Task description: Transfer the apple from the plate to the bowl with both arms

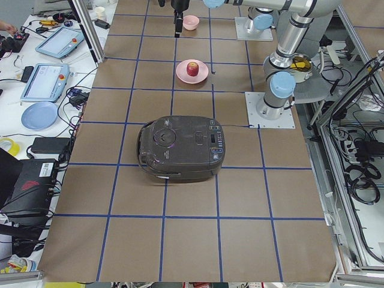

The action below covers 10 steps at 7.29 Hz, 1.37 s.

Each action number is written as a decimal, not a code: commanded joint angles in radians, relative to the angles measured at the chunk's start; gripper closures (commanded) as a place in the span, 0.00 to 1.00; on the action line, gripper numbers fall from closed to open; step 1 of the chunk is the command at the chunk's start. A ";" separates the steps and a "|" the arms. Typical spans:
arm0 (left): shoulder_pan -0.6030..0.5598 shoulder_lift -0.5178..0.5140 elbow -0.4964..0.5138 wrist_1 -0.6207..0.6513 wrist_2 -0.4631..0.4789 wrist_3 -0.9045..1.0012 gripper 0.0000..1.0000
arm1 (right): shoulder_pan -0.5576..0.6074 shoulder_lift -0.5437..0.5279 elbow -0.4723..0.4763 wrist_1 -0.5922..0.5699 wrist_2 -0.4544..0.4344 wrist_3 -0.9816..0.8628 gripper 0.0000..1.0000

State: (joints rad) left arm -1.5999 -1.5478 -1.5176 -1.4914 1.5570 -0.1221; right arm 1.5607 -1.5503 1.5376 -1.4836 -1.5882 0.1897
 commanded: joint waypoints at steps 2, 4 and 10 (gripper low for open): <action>0.000 0.000 0.007 0.000 -0.003 0.004 0.00 | -0.007 0.009 0.003 0.000 -0.013 0.004 0.00; -0.002 -0.015 -0.002 -0.006 -0.001 0.002 0.00 | -0.007 0.007 0.003 -0.006 -0.001 0.005 0.00; -0.158 -0.139 -0.071 0.061 0.002 -0.178 0.00 | -0.136 0.068 0.015 -0.014 0.002 -0.117 0.00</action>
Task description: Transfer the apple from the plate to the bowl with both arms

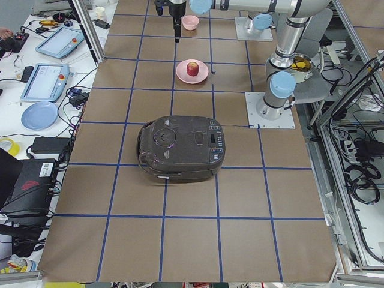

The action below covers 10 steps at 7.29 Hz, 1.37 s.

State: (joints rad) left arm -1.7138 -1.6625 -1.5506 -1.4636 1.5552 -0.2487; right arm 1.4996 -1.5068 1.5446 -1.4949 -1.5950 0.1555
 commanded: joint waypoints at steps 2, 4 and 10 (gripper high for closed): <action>-0.050 -0.045 -0.177 0.185 0.003 -0.061 0.00 | -0.194 0.071 0.046 -0.072 0.007 -0.337 0.00; -0.064 -0.072 -0.300 0.315 0.003 -0.118 0.00 | -0.208 0.123 0.131 -0.253 -0.005 -0.563 0.00; -0.159 -0.213 -0.364 0.436 0.052 -0.152 0.02 | -0.263 0.203 0.391 -0.479 0.009 -0.692 0.00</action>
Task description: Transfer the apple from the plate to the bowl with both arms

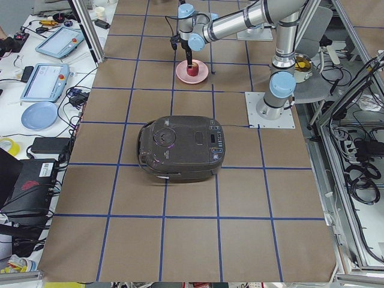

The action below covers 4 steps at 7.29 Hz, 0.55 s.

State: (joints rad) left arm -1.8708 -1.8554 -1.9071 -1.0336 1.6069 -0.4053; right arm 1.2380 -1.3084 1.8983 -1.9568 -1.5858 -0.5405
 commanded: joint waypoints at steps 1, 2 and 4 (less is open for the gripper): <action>-0.005 -0.031 -0.021 0.006 -0.004 0.020 0.01 | -0.002 0.006 0.073 -0.078 -0.002 0.005 0.00; -0.007 -0.039 -0.033 0.006 -0.007 0.037 0.01 | -0.003 0.008 0.114 -0.144 0.000 0.010 0.00; -0.007 -0.054 -0.038 0.009 -0.010 0.036 0.03 | -0.005 0.008 0.146 -0.200 -0.002 0.010 0.19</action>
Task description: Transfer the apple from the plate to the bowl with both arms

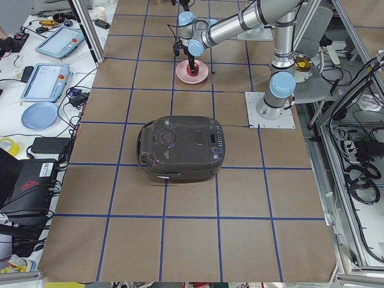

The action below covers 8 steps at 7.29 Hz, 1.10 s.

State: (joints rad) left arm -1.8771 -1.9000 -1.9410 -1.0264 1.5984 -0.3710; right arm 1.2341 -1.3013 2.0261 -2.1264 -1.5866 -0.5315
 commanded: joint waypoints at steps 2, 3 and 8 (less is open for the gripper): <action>0.000 -0.022 -0.004 0.006 -0.018 0.003 0.34 | -0.001 0.000 0.019 -0.026 -0.006 0.001 0.93; 0.000 -0.022 -0.004 0.018 -0.018 0.003 0.54 | -0.001 -0.001 0.017 -0.024 -0.006 0.002 1.00; 0.000 0.030 0.123 -0.024 -0.014 -0.008 1.00 | 0.016 -0.033 -0.061 0.063 0.159 0.169 1.00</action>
State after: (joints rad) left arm -1.8782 -1.8832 -1.8660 -1.0114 1.5833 -0.3750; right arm 1.2407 -1.3263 1.9970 -2.1001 -1.5198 -0.4532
